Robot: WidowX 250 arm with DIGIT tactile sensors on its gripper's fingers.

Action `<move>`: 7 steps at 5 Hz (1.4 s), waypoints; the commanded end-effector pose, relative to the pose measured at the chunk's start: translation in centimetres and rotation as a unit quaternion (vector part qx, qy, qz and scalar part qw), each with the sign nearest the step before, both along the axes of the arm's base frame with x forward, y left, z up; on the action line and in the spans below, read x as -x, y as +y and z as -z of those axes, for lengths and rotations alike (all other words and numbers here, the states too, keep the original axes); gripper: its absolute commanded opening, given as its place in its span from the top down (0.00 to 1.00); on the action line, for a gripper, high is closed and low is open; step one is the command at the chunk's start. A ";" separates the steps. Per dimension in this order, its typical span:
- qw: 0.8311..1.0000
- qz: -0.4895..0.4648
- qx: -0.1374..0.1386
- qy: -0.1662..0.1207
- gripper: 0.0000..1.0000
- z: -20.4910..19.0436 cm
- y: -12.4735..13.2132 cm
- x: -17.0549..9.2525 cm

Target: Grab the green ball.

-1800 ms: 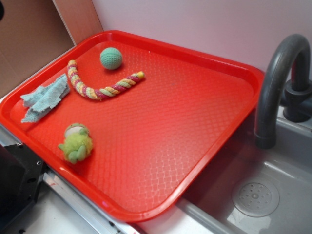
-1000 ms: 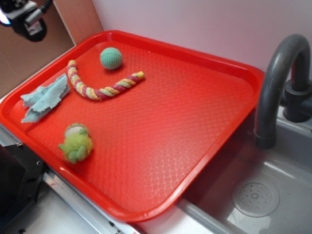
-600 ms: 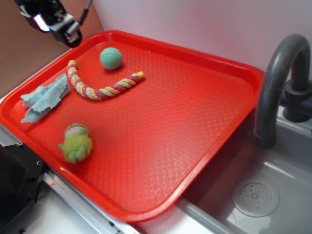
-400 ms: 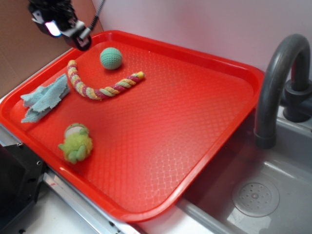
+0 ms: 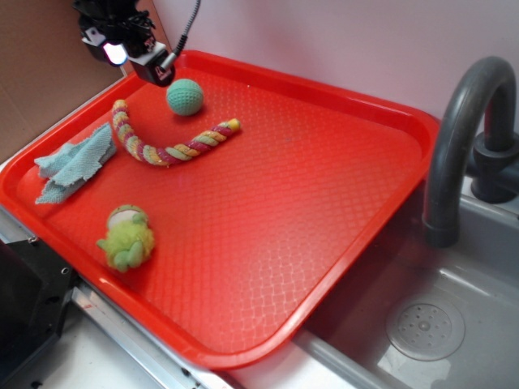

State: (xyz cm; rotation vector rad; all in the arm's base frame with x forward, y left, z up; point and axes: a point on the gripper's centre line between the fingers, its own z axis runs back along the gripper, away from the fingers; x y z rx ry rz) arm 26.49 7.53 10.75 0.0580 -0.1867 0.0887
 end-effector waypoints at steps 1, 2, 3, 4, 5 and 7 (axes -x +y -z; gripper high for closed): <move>0.999 0.028 0.045 -0.013 0.00 1.3 1.7 -4.2; 0.997 0.049 0.058 0.007 0.00 2.9 0.9 -5.4; 0.994 0.077 0.070 0.027 0.00 4.4 -0.1 -6.0; 0.992 0.089 0.076 0.041 0.00 5.0 -0.8 -5.5; 0.991 0.091 0.075 0.063 0.20 5.7 -1.7 -4.6; 0.994 0.065 0.064 0.059 1.00 4.7 -1.4 -3.9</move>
